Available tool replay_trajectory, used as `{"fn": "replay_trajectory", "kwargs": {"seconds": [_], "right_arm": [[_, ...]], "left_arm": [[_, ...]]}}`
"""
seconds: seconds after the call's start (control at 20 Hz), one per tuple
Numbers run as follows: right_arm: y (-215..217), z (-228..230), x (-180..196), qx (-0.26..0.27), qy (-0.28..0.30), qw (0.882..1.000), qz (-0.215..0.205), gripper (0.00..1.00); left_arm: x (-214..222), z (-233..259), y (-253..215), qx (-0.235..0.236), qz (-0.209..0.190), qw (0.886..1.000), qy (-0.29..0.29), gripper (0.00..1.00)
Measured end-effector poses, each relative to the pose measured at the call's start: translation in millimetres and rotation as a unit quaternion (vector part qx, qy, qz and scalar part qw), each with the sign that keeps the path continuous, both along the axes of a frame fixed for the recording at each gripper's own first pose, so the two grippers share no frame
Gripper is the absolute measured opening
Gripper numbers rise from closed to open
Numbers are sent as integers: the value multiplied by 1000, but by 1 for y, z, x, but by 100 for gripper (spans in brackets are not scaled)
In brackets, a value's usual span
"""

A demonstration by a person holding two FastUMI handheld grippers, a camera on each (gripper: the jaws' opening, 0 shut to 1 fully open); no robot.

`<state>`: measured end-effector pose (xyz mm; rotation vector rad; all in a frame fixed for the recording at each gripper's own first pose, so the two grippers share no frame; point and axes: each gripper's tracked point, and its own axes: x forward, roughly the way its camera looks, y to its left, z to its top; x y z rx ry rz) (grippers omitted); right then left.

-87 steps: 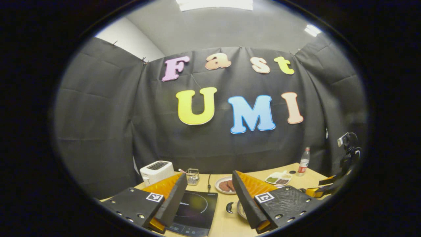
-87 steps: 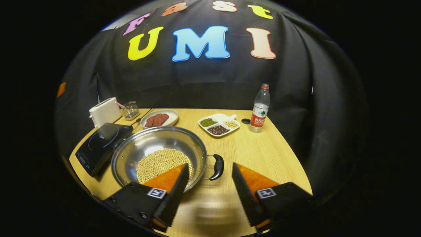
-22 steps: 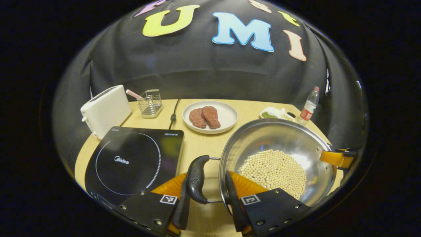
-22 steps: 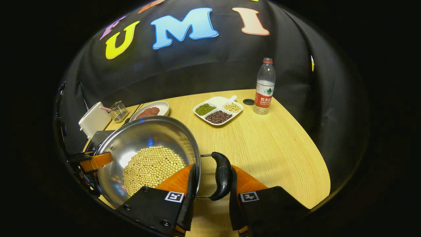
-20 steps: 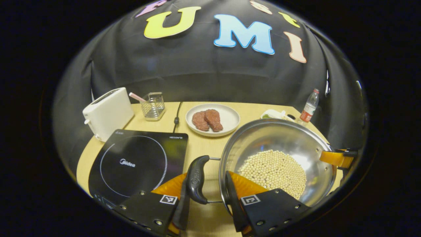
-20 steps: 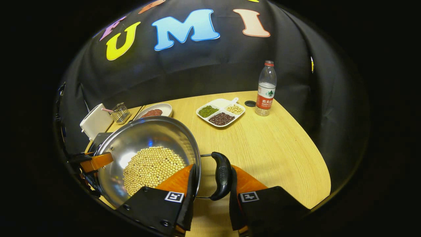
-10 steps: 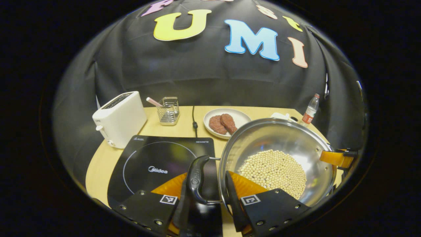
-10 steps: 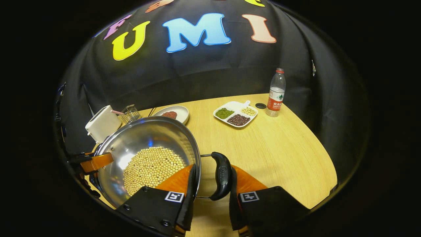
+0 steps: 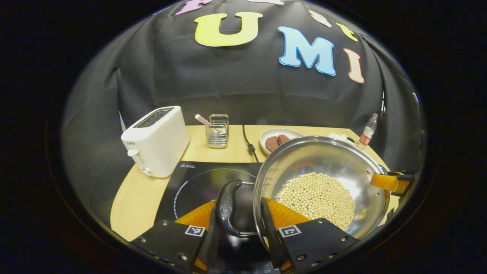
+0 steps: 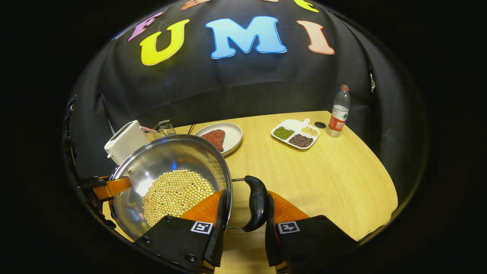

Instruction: First push the handle of the pot to place it horizontally, then grasp the pot with both hands and set it on the induction cooktop.

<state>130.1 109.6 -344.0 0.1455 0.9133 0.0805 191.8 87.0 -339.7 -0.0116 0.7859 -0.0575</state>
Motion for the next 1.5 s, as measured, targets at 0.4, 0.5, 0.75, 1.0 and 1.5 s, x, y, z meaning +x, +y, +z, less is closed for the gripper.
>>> {"fn": "replay_trajectory", "kwargs": {"seconds": [0.4, 0.5, 0.75, 1.0, 1.5], "right_arm": [[66, -12, 7, 13, 3, 1000, 7, 44], [83, -14, 10, 14, 3, 1000, 9, 47], [114, -20, 16, 15, 5, 1000, 16, 44], [135, -28, 15, 20, 10, 1000, 21, 44], [137, -1, 29, -4, -72, 996, 58, 93]], "left_arm": [[11, -8, 69, 13, 4, 1000, 1, 54], [14, -9, 86, 16, 4, 1000, 1, 54], [19, -19, 120, 14, 11, 1000, 5, 54], [19, -32, 142, 13, 22, 1000, 12, 54], [28, -7, 171, 79, 57, 994, -47, 89]]}}
